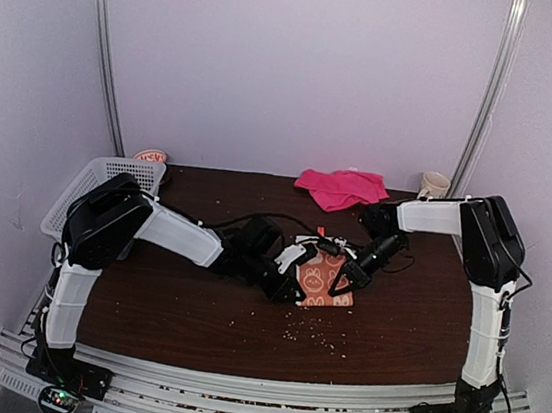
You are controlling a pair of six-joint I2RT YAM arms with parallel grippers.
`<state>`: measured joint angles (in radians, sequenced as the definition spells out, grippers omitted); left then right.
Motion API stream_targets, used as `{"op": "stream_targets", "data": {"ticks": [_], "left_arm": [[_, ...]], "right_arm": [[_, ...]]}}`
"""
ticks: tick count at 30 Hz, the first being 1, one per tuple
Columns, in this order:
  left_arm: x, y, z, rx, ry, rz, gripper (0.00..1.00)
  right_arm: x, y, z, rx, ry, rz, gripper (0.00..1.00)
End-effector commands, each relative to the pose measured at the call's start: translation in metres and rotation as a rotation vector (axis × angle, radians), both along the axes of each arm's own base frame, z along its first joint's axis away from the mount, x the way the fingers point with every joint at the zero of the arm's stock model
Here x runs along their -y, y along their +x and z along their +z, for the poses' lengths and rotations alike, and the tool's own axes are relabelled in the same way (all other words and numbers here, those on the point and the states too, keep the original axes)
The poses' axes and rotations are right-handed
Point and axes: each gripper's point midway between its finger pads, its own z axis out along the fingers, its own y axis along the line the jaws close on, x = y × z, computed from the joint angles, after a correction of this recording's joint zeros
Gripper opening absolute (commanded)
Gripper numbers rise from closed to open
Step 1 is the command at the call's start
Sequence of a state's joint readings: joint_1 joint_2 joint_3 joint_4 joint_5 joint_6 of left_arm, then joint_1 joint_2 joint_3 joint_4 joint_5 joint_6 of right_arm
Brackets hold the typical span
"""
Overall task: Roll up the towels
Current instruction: Roll the towel at the center of the board.
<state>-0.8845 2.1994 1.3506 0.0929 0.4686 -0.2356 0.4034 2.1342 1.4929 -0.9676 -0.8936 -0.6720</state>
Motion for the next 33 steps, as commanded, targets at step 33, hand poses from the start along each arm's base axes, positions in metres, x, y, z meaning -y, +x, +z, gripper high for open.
{"op": "stream_targets", "data": {"ticks": [33], "left_arm": [[0.01,0.023,0.026,0.243,0.106,0.056,0.29]], "right_arm": [[0.006,-0.001,-0.018,-0.031,-0.043,-0.01,0.02]]}}
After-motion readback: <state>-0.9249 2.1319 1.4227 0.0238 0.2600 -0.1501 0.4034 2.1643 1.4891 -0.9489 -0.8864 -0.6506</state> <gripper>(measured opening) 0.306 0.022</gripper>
